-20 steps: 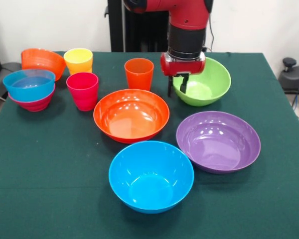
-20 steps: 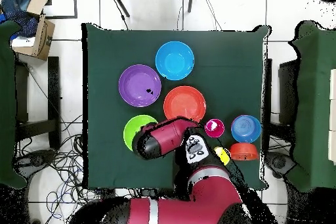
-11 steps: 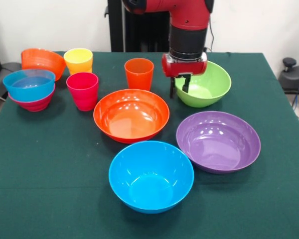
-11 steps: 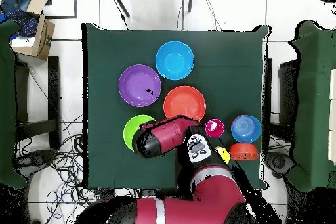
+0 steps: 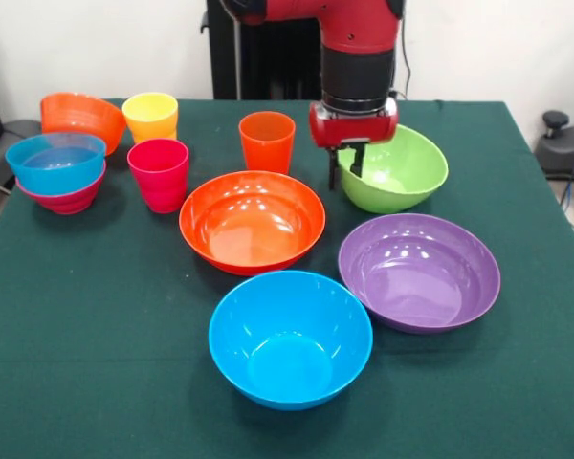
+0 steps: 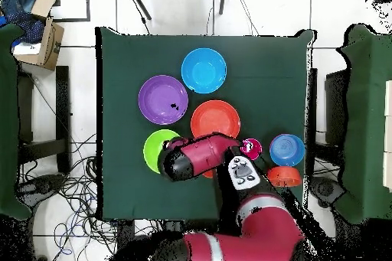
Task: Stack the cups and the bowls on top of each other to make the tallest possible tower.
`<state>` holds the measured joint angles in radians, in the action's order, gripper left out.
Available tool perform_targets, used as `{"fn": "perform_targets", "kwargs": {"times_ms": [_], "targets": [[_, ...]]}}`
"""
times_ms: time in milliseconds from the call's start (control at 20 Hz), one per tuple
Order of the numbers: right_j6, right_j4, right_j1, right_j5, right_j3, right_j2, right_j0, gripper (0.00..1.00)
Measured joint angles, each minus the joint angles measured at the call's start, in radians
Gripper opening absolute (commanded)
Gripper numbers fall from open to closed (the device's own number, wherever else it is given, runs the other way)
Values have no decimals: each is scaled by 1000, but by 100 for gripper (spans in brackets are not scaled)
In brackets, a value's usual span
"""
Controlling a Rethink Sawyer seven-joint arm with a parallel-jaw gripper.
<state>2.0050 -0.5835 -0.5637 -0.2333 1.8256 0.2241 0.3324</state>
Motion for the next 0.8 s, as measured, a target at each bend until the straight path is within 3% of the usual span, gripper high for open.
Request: {"fn": "perform_targets", "kwargs": {"times_ms": [500,800], "targets": [[0,117,-136,-147,36,183,223,0],[0,161,-185,-209,37,258,292,0]]}}
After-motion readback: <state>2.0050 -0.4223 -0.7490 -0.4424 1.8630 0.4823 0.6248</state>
